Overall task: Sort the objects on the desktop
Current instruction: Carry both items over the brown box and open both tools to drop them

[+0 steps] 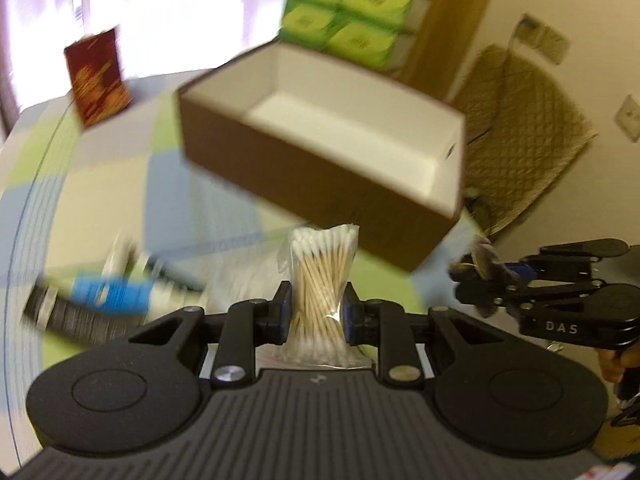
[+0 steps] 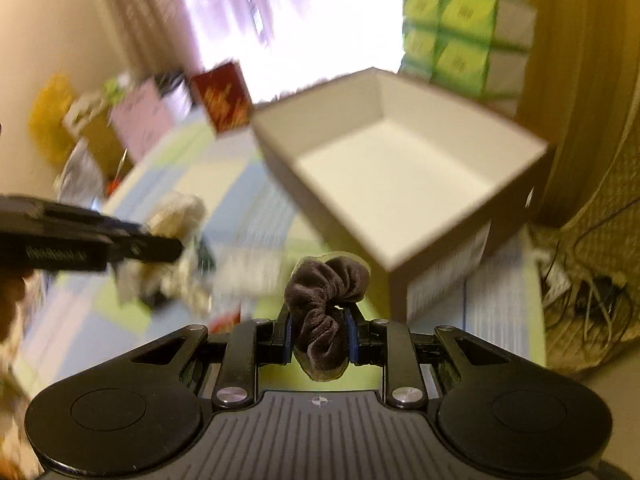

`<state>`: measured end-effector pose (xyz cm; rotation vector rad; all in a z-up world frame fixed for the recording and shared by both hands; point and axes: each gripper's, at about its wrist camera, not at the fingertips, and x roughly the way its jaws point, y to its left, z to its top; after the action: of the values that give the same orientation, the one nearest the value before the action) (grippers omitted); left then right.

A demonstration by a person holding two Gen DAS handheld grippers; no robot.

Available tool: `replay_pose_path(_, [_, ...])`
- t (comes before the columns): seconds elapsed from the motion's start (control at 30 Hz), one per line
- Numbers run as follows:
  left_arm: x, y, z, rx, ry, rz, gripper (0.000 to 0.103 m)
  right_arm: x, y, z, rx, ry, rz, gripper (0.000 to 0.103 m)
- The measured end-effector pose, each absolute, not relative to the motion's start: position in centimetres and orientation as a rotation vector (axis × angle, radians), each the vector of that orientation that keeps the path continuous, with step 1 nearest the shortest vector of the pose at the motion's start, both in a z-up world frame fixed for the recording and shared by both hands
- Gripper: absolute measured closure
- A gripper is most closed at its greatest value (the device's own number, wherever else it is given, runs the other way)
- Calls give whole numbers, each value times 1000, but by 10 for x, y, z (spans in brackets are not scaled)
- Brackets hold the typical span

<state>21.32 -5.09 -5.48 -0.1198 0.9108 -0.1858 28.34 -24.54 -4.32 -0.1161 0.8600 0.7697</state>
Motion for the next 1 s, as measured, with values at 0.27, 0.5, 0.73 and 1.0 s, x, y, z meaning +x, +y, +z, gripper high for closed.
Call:
replay_pose_path(0.27, [314, -46, -20, -84, 834, -337, 83, 342, -194, -27, -107, 795, 577, 81])
replay_pose_path(0.5, [400, -61, -33, -69, 886, -429, 83, 399, -186, -58, -140, 892, 483, 81])
replay_pose_path(0.73, [453, -77, -86, 11, 1044, -475, 83, 424, -180, -88, -216, 1024, 440, 81])
replay_pose_path(1.0, [471, -84, -118, 188, 1138, -467, 83, 432, -170, -111, -281, 1101, 413, 81])
